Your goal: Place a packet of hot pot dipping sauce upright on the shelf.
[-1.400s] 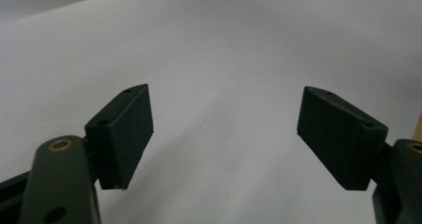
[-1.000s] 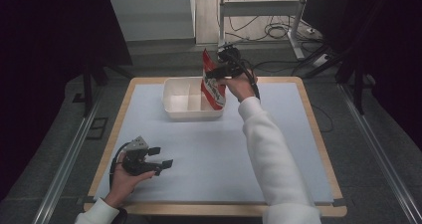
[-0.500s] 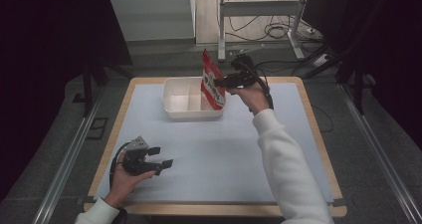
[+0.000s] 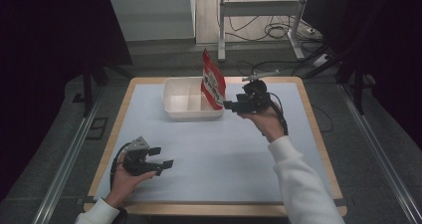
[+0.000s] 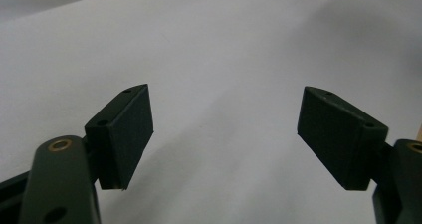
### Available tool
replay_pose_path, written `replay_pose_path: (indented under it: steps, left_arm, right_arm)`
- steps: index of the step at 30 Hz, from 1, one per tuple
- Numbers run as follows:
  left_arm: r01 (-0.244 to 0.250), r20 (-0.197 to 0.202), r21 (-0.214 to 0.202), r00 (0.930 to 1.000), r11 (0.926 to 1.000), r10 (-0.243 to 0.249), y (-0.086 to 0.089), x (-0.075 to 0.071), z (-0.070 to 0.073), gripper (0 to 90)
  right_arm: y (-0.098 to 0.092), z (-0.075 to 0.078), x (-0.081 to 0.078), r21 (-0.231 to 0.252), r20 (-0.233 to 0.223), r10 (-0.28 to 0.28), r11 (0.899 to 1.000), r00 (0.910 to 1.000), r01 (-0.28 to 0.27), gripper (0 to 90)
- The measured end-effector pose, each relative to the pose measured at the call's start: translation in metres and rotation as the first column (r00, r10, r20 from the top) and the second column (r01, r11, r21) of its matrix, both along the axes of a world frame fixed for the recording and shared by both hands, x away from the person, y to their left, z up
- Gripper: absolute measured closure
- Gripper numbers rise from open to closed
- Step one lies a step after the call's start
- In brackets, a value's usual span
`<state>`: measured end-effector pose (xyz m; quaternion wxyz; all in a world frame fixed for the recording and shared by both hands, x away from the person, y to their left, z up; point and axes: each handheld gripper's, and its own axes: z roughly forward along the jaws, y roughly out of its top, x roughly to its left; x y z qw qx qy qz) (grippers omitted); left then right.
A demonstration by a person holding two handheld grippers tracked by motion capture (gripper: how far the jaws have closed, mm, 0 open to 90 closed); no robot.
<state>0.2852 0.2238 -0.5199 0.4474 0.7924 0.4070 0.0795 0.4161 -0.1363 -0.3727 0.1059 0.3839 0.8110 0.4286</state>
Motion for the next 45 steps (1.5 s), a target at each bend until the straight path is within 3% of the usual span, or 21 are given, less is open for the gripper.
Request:
replay_pose_path:
  steps: [7, 15, 20, 21, 27, 31, 45]
  left_arm:
    - [0.0, -0.003, 0.008, 1.0, 1.0, 0.0, -0.001, 0.0, 0.0, 21.8]
    - [-0.001, -0.003, 0.016, 1.0, 0.9999, 0.001, -0.002, 0.0, -0.001, 21.7]
    - [0.001, -0.007, 0.019, 1.0, 0.9998, -0.001, -0.004, 0.0, -0.001, 21.7]
    - [0.003, -0.005, 0.021, 1.0, 0.9998, -0.003, -0.004, 0.0, -0.001, 21.7]
    - [0.002, -0.004, 0.022, 1.0, 0.9998, -0.002, -0.003, 0.0, -0.001, 21.7]
    - [0.004, -0.004, 0.021, 1.0, 0.9998, -0.004, -0.003, 0.0, -0.001, 21.7]
    - [0.004, -0.005, 0.02, 1.0, 0.9998, -0.004, -0.003, 0.001, -0.002, 21.7]
  right_arm:
    - [-0.034, -0.04, -0.035, 0.012, -0.025, 0.006, 1.0, 0.9997, -0.006, 36.2]
    - [-0.072, -0.079, -0.064, 0.031, -0.052, -0.007, 0.999, 0.9986, 0.009, 35.4]
    - [-0.088, -0.094, -0.075, 0.021, -0.055, -0.021, 1.0, 0.9983, 0.023, 35.1]
    - [-0.094, -0.102, -0.079, 0.013, -0.057, -0.028, 1.0, 0.998, 0.029, 34.8]
    - [-0.103, -0.123, -0.086, -0.023, -0.082, -0.046, 0.999, 0.9956, 0.044, 33.5]
    - [-0.103, -0.129, -0.085, -0.038, -0.088, -0.053, 0.998, 0.9947, 0.05, 32.9]
    - [-0.105, -0.125, -0.087, -0.036, -0.047, -0.069, 0.997, 0.9965, 0.067, 28.2]
